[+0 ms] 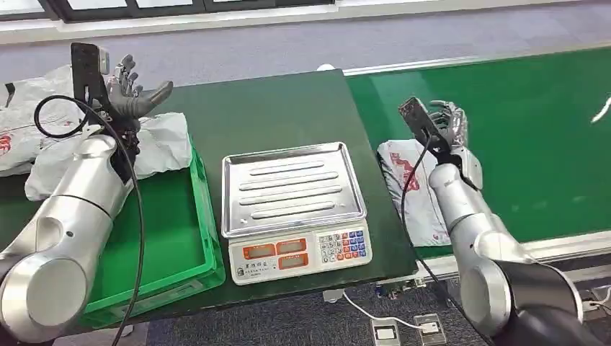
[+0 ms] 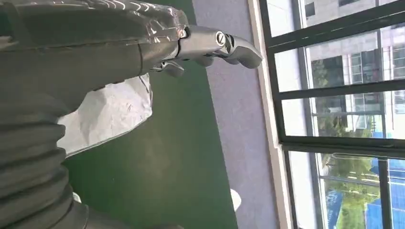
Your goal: Moved the parcel from conveyor to table for the left to box.
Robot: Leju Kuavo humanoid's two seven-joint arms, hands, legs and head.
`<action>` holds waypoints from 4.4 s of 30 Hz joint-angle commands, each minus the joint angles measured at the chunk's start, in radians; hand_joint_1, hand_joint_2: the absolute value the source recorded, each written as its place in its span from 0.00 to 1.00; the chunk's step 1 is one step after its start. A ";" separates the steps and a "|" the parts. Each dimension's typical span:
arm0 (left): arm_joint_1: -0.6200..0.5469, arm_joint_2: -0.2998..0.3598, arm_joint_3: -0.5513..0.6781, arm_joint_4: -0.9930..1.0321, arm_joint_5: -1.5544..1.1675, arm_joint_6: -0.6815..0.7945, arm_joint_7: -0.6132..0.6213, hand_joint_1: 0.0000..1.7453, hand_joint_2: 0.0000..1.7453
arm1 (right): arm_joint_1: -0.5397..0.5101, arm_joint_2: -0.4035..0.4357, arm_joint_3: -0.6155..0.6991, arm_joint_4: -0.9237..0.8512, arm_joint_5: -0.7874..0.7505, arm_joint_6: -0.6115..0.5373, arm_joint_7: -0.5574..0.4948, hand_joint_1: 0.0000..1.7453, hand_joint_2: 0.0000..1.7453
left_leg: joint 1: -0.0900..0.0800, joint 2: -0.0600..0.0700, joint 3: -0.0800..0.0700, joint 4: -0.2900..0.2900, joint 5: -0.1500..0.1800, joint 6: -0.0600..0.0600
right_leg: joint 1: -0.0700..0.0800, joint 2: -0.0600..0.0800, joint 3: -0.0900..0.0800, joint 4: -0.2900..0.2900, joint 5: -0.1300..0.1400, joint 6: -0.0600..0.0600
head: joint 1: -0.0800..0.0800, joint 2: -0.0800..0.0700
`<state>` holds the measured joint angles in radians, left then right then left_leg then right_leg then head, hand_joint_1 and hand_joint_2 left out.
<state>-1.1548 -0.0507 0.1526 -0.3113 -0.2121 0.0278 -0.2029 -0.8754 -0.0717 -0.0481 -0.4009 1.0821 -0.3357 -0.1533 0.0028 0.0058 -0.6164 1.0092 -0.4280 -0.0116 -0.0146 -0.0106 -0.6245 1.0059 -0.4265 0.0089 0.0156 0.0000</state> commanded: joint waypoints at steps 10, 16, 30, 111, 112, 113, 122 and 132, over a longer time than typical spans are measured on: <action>-0.036 0.009 -0.016 0.053 -0.007 -0.013 0.026 0.00 1.00 | 0.196 -0.039 0.180 0.176 0.197 0.309 0.442 0.00 1.00 | 0.002 -0.002 0.005 -0.002 -0.002 0.000 | 0.001 -0.001 0.006 -0.003 -0.002 0.000 | 0.000 0.000; -0.034 0.014 -0.018 0.050 -0.007 -0.023 0.025 0.00 1.00 | 0.192 -0.031 0.174 0.169 0.201 0.292 0.432 0.00 1.00 | 0.002 -0.002 0.005 -0.002 -0.001 0.000 | 0.001 0.000 0.006 -0.003 -0.001 0.000 | 0.000 0.000; -0.022 0.033 -0.017 0.050 -0.002 -0.029 0.020 0.00 1.00 | 0.199 -0.021 0.151 0.155 0.204 0.229 0.345 1.00 1.00 | 0.001 0.000 0.002 -0.001 -0.001 0.000 | 0.000 0.000 0.002 -0.001 -0.001 0.000 | 0.000 0.000; -0.031 -0.156 -0.054 0.061 0.051 -0.057 -0.034 0.00 1.00 | -0.118 0.339 0.213 0.103 -0.226 0.372 -0.189 1.00 1.00 | 0.001 0.002 0.002 0.001 -0.001 -0.001 | 0.002 0.004 0.001 0.000 -0.001 -0.001 | 0.000 0.000; -0.031 -0.156 -0.054 0.061 0.051 -0.057 -0.034 0.00 1.00 | -0.118 0.339 0.213 0.103 -0.226 0.372 -0.189 1.00 1.00 | 0.001 0.002 0.002 0.001 -0.001 -0.001 | 0.002 0.004 0.001 0.000 -0.001 -0.001 | 0.000 0.000; -0.032 -0.155 -0.055 0.062 0.052 -0.057 -0.034 0.00 1.00 | -0.116 0.346 0.221 0.102 -0.229 0.383 -0.195 1.00 1.00 | 0.001 0.002 0.003 0.001 -0.002 -0.001 | 0.002 0.004 0.002 0.000 -0.001 -0.001 | 0.000 0.000; -0.035 -0.159 -0.065 0.072 0.054 -0.058 -0.023 0.00 1.00 | -0.109 0.400 0.273 0.089 -0.236 0.382 -0.180 1.00 1.00 | 0.001 -0.001 0.000 0.000 0.000 -0.001 | 0.002 0.000 0.001 0.000 -0.001 0.000 | 0.000 0.000; -0.035 -0.158 -0.067 0.071 0.054 -0.058 -0.023 0.00 1.00 | -0.109 0.398 0.278 0.088 -0.241 0.384 -0.182 1.00 1.00 | 0.001 -0.001 0.002 0.000 -0.001 -0.001 | 0.001 0.000 0.002 0.001 -0.002 -0.001 | 0.000 0.000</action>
<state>-1.1341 -0.2190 0.1350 -0.3052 -0.1587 -0.0286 -0.2331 -0.9288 0.3361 0.1598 -0.3788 0.8419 0.0435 -0.3384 0.0030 0.0052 -0.6168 1.0093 -0.4271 -0.0123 -0.0146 -0.0112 -0.6250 1.0066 -0.4268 0.0093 0.0156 0.0000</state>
